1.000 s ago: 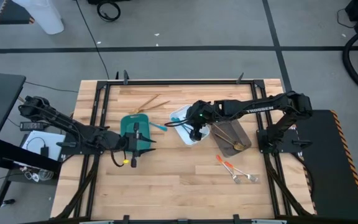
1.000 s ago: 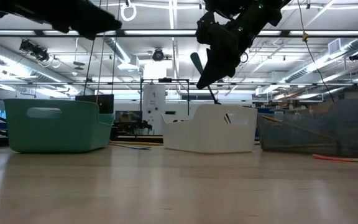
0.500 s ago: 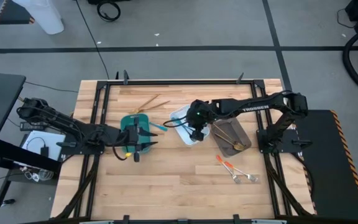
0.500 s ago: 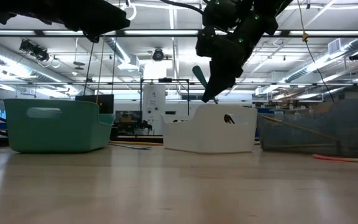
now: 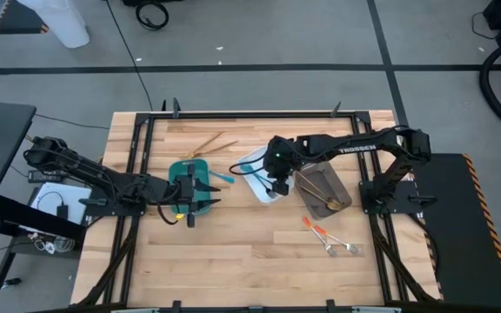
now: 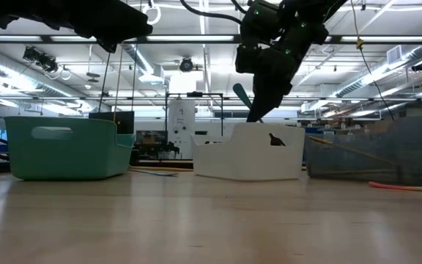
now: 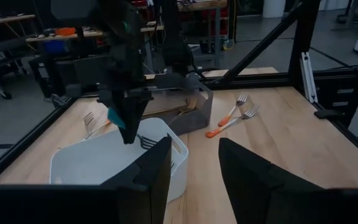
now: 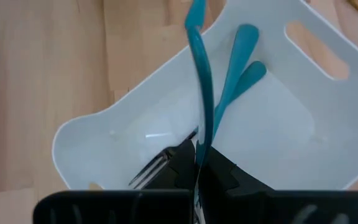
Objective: Sort silverware by color (type)
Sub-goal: Put the blue fork into the white bin, then put the gold fork into the black bin
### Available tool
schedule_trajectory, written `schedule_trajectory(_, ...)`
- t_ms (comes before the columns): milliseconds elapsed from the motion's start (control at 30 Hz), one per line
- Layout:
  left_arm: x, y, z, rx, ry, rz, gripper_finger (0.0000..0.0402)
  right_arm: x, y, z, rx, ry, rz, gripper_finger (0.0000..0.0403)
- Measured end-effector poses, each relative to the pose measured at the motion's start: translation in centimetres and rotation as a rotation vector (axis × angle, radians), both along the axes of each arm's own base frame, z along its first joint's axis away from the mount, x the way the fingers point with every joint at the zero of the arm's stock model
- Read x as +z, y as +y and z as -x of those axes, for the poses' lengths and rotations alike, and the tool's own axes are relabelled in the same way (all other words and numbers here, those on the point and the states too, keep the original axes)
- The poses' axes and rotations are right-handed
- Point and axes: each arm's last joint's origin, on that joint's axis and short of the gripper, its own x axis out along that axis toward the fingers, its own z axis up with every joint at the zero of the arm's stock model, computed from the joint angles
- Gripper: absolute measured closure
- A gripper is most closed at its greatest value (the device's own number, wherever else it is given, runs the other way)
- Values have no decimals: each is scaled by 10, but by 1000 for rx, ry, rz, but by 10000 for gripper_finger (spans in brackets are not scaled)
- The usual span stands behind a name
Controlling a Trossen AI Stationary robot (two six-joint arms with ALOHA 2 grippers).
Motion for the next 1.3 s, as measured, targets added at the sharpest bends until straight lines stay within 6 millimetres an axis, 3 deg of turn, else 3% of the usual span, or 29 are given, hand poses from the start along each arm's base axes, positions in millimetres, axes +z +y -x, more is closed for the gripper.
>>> schedule_trajectory(233,0,0,0,-3,0,1,259,0,-4,0,-20,-4,15,383)
schedule_trajectory(600,0,0,0,-3,2,0,259,2,-9,-1,-54,-20,25,290)
schedule_trajectory(800,-2,0,0,-3,25,-8,259,21,-11,-3,-86,4,30,268)
schedule_trajectory(1033,-5,0,1,-3,52,-16,259,31,8,-11,-52,-43,30,269)
schedule_trajectory(1300,-14,1,3,19,133,63,259,30,46,-24,12,-198,60,270)
